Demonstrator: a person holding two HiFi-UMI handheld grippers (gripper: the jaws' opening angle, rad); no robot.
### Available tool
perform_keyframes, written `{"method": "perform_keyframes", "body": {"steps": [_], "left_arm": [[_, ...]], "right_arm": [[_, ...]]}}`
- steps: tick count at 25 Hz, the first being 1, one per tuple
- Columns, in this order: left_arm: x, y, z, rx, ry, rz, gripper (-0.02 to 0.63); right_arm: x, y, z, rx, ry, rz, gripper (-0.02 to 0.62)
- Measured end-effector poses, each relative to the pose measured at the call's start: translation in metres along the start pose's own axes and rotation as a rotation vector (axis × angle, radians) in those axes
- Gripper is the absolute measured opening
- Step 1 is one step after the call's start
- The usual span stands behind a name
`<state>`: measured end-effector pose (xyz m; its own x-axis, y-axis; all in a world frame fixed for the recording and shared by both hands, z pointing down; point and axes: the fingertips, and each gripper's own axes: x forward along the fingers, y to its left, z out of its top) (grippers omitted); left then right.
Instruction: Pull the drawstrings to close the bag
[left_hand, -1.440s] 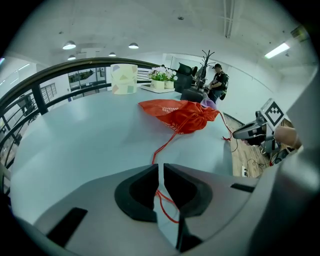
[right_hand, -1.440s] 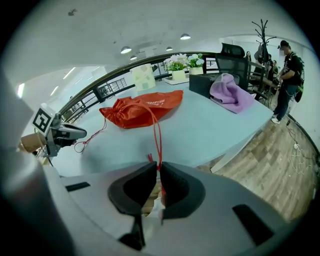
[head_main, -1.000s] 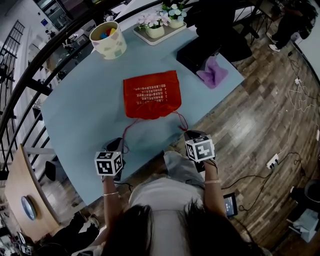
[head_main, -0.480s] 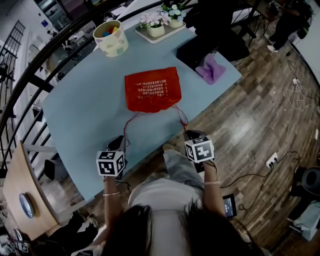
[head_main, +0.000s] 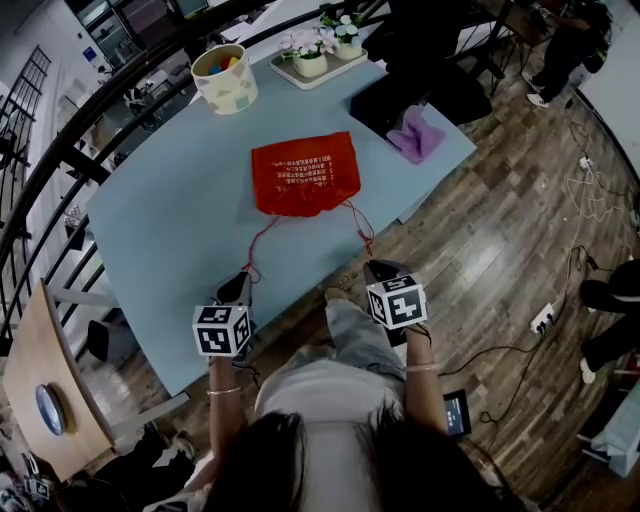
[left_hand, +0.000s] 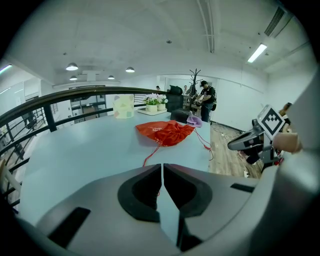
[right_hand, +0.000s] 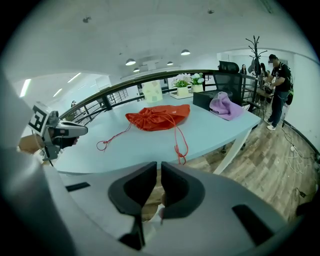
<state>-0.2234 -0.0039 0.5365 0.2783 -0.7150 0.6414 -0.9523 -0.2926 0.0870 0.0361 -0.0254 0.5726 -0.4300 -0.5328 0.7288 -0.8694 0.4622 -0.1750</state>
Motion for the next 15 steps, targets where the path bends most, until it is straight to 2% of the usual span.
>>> {"method": "perform_keyframes", "body": {"steps": [8,15], "left_arm": [[-0.025,-0.015,-0.007,0.019,-0.030,-0.022,0.023],[-0.050,-0.027,0.004,0.048,-0.107,-0.032,0.023]], "right_arm": [[-0.024,0.026,0.006,-0.057,-0.095,-0.038,0.028],[-0.047,0.044,0.018,-0.115,-0.204,-0.065,0.028]]}}
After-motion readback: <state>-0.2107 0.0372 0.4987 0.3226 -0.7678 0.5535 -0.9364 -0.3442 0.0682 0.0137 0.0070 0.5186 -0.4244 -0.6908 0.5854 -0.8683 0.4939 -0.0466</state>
